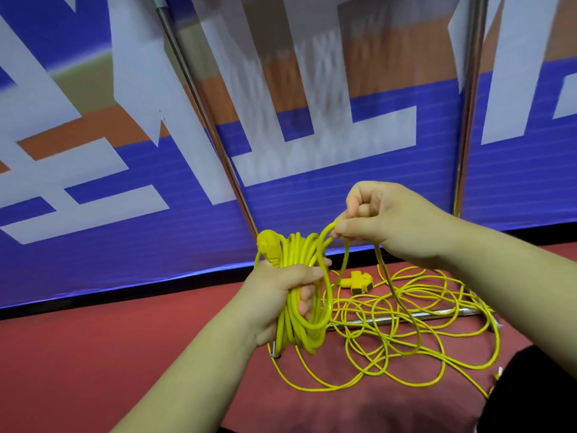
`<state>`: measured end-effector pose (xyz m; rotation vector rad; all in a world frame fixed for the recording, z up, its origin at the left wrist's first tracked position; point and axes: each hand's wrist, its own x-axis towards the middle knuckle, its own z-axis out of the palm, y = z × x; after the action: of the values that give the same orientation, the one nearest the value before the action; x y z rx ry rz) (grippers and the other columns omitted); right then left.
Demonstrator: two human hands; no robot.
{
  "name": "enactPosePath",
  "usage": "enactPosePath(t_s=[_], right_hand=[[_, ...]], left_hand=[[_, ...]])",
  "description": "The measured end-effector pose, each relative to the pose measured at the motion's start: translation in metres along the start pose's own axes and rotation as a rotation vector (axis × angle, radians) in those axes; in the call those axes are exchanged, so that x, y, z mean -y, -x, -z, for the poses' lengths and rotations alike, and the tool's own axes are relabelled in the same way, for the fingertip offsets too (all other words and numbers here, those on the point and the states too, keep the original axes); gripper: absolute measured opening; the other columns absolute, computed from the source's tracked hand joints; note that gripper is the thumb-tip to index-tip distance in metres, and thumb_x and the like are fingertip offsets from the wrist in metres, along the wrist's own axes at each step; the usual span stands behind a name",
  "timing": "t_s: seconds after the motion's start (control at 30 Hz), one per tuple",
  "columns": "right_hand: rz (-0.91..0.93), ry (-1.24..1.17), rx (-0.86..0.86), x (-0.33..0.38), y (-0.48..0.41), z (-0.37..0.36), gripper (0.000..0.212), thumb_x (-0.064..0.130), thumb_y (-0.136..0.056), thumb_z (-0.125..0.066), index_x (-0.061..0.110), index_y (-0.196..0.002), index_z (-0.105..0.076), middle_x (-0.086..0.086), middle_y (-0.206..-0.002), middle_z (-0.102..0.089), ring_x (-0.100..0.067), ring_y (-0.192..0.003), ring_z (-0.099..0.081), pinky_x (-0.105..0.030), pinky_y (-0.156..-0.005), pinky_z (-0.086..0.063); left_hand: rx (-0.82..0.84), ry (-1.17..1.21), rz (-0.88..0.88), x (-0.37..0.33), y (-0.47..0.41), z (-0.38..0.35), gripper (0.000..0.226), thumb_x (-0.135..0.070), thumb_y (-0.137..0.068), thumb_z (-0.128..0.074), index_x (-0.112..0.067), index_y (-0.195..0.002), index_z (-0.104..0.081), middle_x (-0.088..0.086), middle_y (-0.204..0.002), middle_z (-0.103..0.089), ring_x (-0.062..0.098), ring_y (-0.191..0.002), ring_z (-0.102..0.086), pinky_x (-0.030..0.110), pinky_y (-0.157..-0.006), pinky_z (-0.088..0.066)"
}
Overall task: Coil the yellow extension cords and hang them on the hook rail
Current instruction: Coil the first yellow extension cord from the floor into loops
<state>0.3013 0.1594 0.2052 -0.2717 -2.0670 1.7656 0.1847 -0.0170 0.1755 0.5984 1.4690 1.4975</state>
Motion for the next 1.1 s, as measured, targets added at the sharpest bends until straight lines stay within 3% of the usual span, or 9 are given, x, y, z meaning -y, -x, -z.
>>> enactPosePath(t_s=[0.13, 0.23, 0.3, 0.47, 0.57, 0.67, 0.87, 1.0, 1.1], right_hand=[[0.050, -0.035, -0.034, 0.000, 0.001, 0.003, 0.021, -0.003, -0.088, -0.068, 0.009, -0.085, -0.051, -0.021, -0.089, -0.075, -0.022, -0.085, -0.075, -0.027, -0.078, -0.058], [0.070, -0.085, -0.032, 0.001, 0.000, 0.012, 0.022, -0.002, -0.088, -0.068, 0.010, -0.087, -0.050, -0.018, -0.085, -0.075, -0.017, -0.078, -0.072, -0.025, -0.073, -0.056], [0.059, -0.107, 0.021, -0.002, -0.001, 0.025, 0.024, -0.001, -0.088, -0.069, 0.012, -0.087, -0.048, -0.024, -0.083, -0.066, -0.022, -0.078, -0.068, -0.028, -0.074, -0.055], [-0.140, 0.318, 0.265, -0.041, -0.003, 0.052, 0.032, 0.013, -0.086, -0.075, 0.017, -0.079, -0.044, -0.011, -0.070, -0.052, -0.020, -0.066, -0.045, -0.036, -0.061, -0.035], [-0.287, 0.184, 0.214, -0.062, -0.004, 0.060, 0.027, 0.007, -0.092, -0.066, 0.013, -0.081, -0.043, -0.009, -0.067, -0.061, -0.025, -0.076, -0.059, -0.041, -0.072, -0.038], [-0.337, 0.039, 0.142, -0.069, -0.006, 0.059, 0.023, 0.008, -0.096, -0.062, 0.014, -0.082, -0.044, -0.004, -0.063, -0.052, -0.026, -0.085, -0.069, -0.043, -0.080, -0.045], [-0.427, -0.022, 0.098, -0.069, -0.005, 0.052, 0.022, 0.013, -0.097, -0.060, 0.017, -0.081, -0.046, -0.005, -0.072, -0.063, -0.017, -0.067, -0.061, -0.027, -0.060, -0.046], [-0.415, -0.137, 0.067, -0.066, -0.009, 0.051, 0.026, -0.002, -0.092, -0.058, 0.016, -0.078, -0.048, -0.006, -0.068, -0.061, -0.019, -0.067, -0.061, -0.030, -0.065, -0.046], [-0.407, -0.185, 0.059, -0.064, -0.008, 0.050, 0.024, -0.009, -0.090, -0.056, 0.013, -0.083, -0.050, -0.014, -0.081, -0.067, -0.022, -0.071, -0.064, -0.032, -0.073, -0.049]], left_hand=[[0.061, 0.072, 0.033, -0.001, -0.003, -0.013, 0.016, -0.011, -0.076, -0.063, -0.007, -0.089, -0.071, 0.003, -0.051, -0.040, 0.011, -0.035, -0.038, 0.022, -0.044, -0.040], [0.066, 0.088, -0.061, -0.005, -0.006, -0.023, 0.001, -0.010, -0.075, -0.060, -0.011, -0.076, -0.061, 0.001, -0.050, -0.040, 0.011, -0.035, -0.037, 0.023, -0.044, -0.040], [0.052, 0.128, -0.138, -0.012, -0.008, -0.023, 0.005, -0.010, -0.077, -0.059, -0.012, -0.072, -0.057, 0.000, -0.048, -0.038, 0.010, -0.033, -0.036, 0.022, -0.043, -0.039], [-0.023, 0.362, -0.316, -0.048, -0.002, 0.002, 0.018, -0.007, -0.073, -0.062, -0.019, -0.069, -0.050, -0.010, -0.044, -0.035, 0.003, -0.033, -0.035, 0.020, -0.040, -0.039], [-0.106, 0.404, -0.434, -0.056, 0.002, 0.021, 0.007, -0.017, -0.079, -0.051, -0.020, -0.074, -0.052, -0.011, -0.044, -0.036, 0.002, -0.034, -0.036, 0.019, -0.042, -0.039], [-0.209, 0.413, -0.398, -0.043, -0.007, 0.036, 0.015, -0.013, -0.086, -0.049, -0.020, -0.073, -0.051, -0.009, -0.047, -0.035, 0.004, -0.035, -0.036, 0.020, -0.041, -0.039], [-0.347, 0.443, -0.311, -0.023, -0.025, 0.057, 0.026, -0.012, -0.096, -0.047, -0.019, -0.070, -0.049, -0.007, -0.050, -0.037, 0.007, -0.039, -0.037, 0.019, -0.044, -0.037], [-0.408, 0.468, -0.280, -0.015, -0.027, 0.065, 0.025, -0.011, -0.093, -0.051, -0.018, -0.070, -0.048, -0.005, -0.053, -0.039, 0.008, -0.041, -0.039, 0.020, -0.046, -0.036], [-0.479, 0.478, -0.257, -0.010, -0.026, 0.071, 0.026, -0.010, -0.092, -0.052, -0.016, -0.067, -0.047, -0.004, -0.053, -0.041, 0.010, -0.042, -0.041, 0.020, -0.045, -0.038]])
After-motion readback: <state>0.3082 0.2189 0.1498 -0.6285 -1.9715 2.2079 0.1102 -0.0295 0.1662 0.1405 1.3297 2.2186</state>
